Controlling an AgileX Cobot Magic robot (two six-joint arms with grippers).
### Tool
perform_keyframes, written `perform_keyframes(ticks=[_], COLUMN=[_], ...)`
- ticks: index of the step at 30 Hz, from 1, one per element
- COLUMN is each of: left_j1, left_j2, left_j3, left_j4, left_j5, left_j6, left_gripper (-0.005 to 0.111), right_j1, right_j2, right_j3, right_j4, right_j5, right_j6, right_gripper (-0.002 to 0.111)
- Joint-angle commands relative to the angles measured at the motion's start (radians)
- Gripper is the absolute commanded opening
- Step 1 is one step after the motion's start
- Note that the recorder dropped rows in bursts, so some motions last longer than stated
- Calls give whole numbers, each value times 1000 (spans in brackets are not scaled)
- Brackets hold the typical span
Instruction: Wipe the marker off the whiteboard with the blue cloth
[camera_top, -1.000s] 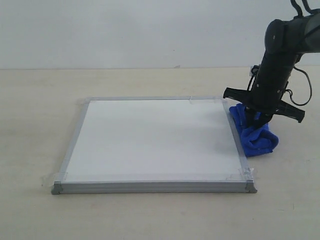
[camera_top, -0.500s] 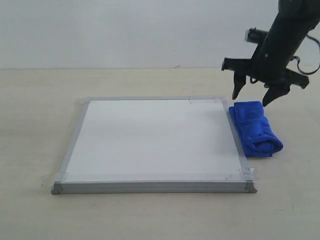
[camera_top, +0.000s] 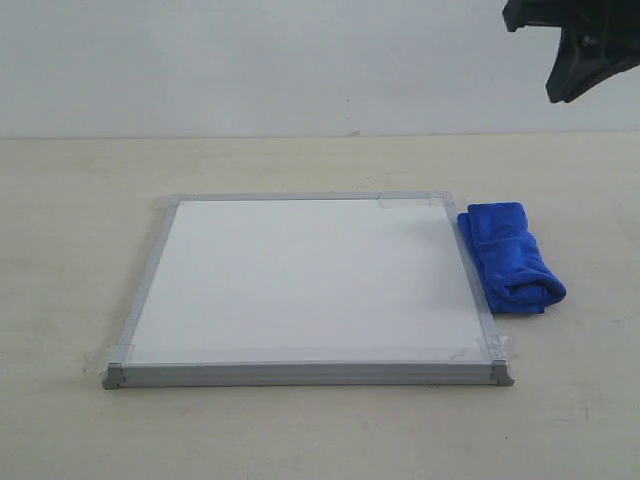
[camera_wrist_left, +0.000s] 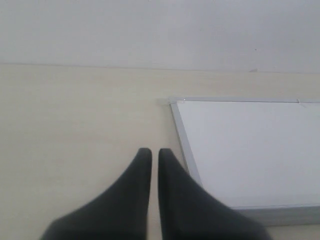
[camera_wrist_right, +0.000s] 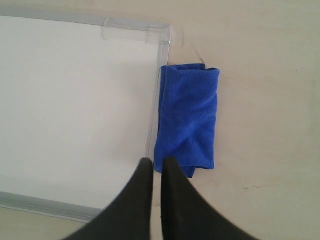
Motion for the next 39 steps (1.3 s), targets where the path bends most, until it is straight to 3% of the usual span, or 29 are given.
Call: perform_keyframes(ticks=[1, 12, 20, 39], left_j1=[3, 3, 3, 3], left_j2=[-3, -3, -3, -3], left_j3=[3, 3, 3, 3], left_j4=[1, 1, 1, 1], left_j5=[-7, -7, -7, -7], left_j6=[2, 2, 2, 2], left_gripper=[5, 5, 5, 5], right_j1=[4, 4, 4, 1], right_j2=[-114, -526, -795, -985], right_j3=[71, 540, 827, 860], right_j4=[-13, -1, 7, 10], right_j5=[-26, -383, -525, -508], right_j6=[-21, -23, -23, -21], right_gripper=[0, 0, 0, 0])
